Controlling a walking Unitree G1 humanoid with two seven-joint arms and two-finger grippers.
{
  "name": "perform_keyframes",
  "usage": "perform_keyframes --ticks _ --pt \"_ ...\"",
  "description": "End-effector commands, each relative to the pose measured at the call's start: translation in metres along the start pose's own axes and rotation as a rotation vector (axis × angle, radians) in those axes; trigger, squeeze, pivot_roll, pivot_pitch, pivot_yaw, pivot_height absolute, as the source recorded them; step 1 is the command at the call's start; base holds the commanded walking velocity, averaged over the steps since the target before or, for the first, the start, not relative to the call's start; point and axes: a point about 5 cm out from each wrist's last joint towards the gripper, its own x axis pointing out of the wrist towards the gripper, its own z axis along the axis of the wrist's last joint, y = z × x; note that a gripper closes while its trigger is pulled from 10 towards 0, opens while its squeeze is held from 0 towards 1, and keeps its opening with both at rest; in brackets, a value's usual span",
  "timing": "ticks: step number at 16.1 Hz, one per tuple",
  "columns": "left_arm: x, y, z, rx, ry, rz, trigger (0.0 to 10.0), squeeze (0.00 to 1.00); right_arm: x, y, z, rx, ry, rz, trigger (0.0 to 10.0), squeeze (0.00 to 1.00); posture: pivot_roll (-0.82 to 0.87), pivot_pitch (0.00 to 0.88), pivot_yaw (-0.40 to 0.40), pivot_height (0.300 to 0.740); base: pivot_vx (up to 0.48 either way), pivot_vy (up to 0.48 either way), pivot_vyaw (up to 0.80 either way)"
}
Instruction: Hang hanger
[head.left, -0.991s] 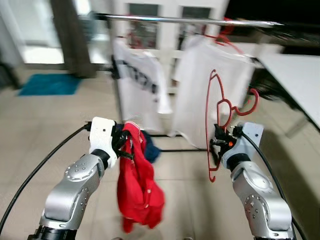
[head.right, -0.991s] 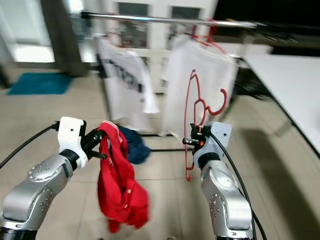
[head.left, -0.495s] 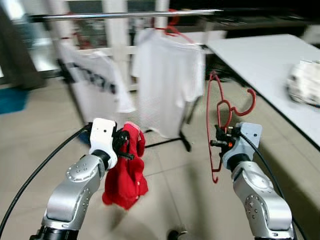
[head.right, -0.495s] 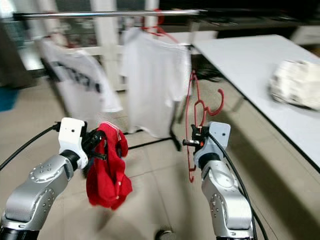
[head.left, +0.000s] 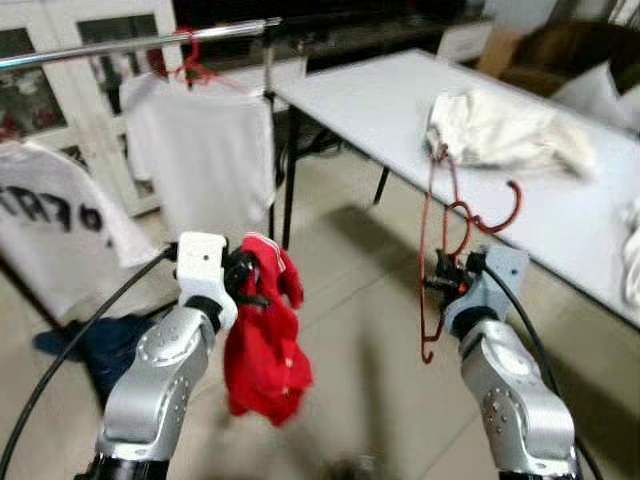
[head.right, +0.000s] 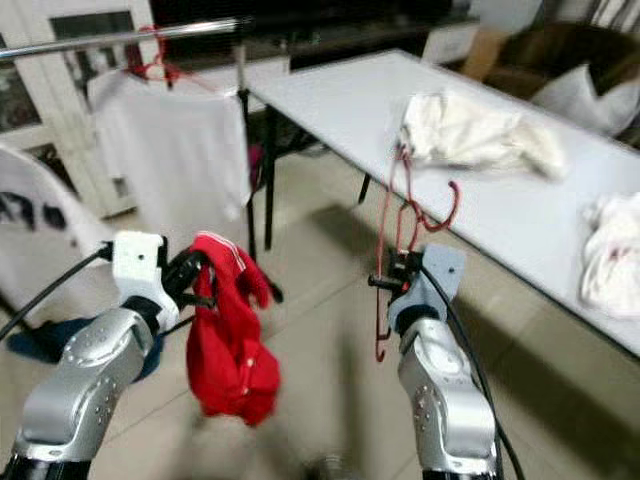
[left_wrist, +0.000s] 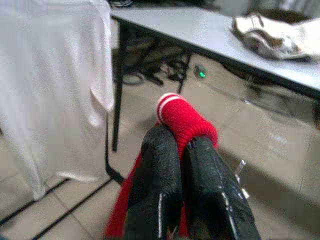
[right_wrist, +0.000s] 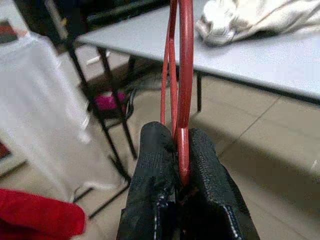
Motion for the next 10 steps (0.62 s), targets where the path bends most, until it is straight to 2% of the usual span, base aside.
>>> perform_keyframes --ticks 1,3,9,10 --pt "0.0018 0.0019 0.0053 0.023 -0.046 0.035 10.0 0.00 -0.0028 -0.0111 -0.0037 0.003 -0.006 -0.107 10.0 0.00 -0.11 0.000 -0.033 0.740 0.000 0.000 -0.80" --pt "0.0027 0.0008 0.0030 0.026 -0.029 0.037 10.0 0.00 -0.0051 -0.0062 -0.0044 0.120 -0.001 -0.037 10.0 0.00 -0.11 0.000 -0.024 0.740 0.000 0.000 -0.80" --pt "0.0027 -0.0055 0.0014 -0.008 0.003 -0.042 10.0 0.00 -0.0066 -0.0128 -0.0026 0.156 -0.013 -0.089 10.0 0.00 -0.12 0.000 -0.025 0.740 0.000 0.000 -0.80" --pt "0.0027 -0.0072 0.0018 0.039 0.007 -0.069 10.0 0.00 -0.0062 -0.0135 -0.0011 0.110 -0.013 -0.081 10.0 0.00 -0.12 0.000 -0.026 0.740 0.000 0.000 -0.80"
